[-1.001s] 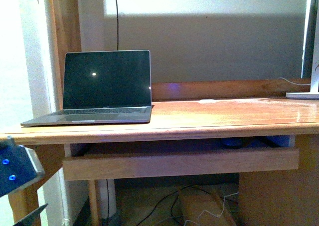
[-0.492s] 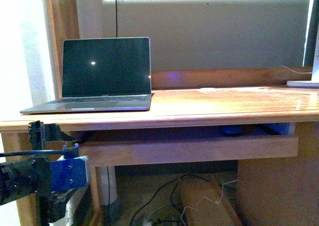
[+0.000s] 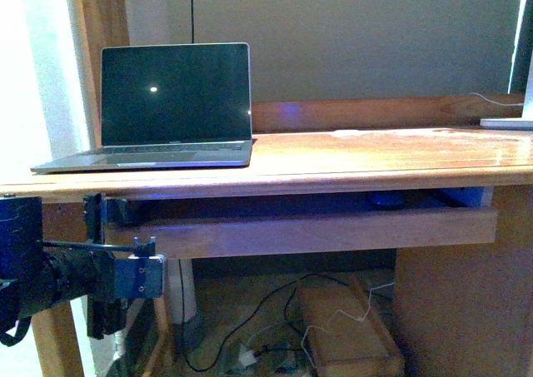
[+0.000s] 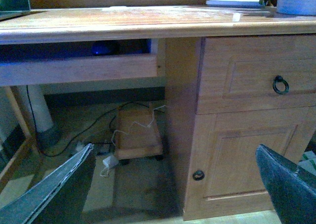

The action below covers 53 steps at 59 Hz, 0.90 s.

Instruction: Place mouse

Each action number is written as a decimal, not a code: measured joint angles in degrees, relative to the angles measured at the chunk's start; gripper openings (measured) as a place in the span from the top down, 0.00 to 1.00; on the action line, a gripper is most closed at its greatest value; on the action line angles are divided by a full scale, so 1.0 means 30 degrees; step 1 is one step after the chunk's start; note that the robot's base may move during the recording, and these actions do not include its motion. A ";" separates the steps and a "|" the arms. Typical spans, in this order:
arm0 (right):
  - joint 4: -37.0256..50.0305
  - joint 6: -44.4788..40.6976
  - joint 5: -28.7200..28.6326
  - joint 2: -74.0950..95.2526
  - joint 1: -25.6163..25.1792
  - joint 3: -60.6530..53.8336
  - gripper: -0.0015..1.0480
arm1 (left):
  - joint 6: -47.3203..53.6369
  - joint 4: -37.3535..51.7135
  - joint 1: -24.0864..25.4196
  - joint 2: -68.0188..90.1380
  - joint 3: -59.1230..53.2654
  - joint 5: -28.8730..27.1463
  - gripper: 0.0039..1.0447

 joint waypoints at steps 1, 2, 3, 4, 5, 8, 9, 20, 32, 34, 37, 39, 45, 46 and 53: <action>0.0000 0.0000 0.0000 0.0000 0.0000 0.0000 0.07 | 0.0175 -0.0051 0.0029 0.0095 0.0102 -0.0015 0.07; 0.0000 0.0000 0.0000 0.0000 0.0000 0.0000 0.07 | 0.0284 -0.0051 0.0044 0.0117 0.0109 -0.0044 0.07; 0.0000 0.0000 0.0000 0.0000 0.0000 0.0000 0.07 | 0.0342 -0.0080 0.0058 0.0131 0.0131 -0.0044 0.07; 0.0000 0.0000 0.0000 0.0000 0.0000 0.0000 0.07 | 0.0379 -0.0109 0.0058 0.0131 0.0131 -0.0058 0.07; 0.0000 0.0000 0.0000 0.0000 0.0000 0.0000 0.07 | 0.0386 -0.0175 0.0051 0.0131 0.0131 -0.0109 0.07; 0.0000 0.0000 0.0000 0.0000 0.0000 0.0000 0.07 | 0.0364 -0.0495 0.0036 0.0087 0.0095 -0.0219 0.07; 0.0000 0.0000 0.0000 0.0000 0.0000 0.0000 0.07 | 0.0350 -0.0597 0.0036 0.0051 0.0073 -0.0255 0.07; 0.0000 0.0000 0.0000 0.0000 0.0000 0.0000 0.07 | -0.1115 -0.3643 -0.0350 -0.1421 -0.0794 -0.1435 0.07; 0.0000 0.0000 0.0000 0.0000 0.0000 0.0000 0.07 | -0.4393 -0.9056 -0.1195 -0.5217 -0.3614 -0.1559 0.07; 0.0000 0.0000 0.0000 0.0000 0.0000 0.0000 0.07 | -0.4911 -0.9821 -0.1355 -0.6018 -0.4306 -0.1406 0.07; 0.0000 0.0000 -0.0007 0.0000 0.0000 0.0000 0.07 | -0.5319 -1.0411 -0.1501 -0.6768 -0.4969 -0.1086 0.07; 0.0000 0.0000 0.0000 0.0000 0.0000 0.0000 0.07 | -0.5544 -1.0710 -0.1603 -0.7191 -0.5333 -0.0896 0.07; 0.0000 0.0000 0.0000 0.0000 0.0000 0.0000 0.07 | -0.6266 -1.1438 -0.2004 -0.8225 -0.6164 -0.0182 0.07; 0.0000 0.0000 0.0000 0.0000 0.0000 0.0000 0.07 | -0.6448 -1.1621 -0.2091 -0.8437 -0.6302 -0.0029 0.07; 0.0000 0.0000 0.0000 0.0000 0.0000 0.0000 0.07 | -0.7490 -1.2655 -0.2463 -0.9398 -0.6797 0.0576 0.07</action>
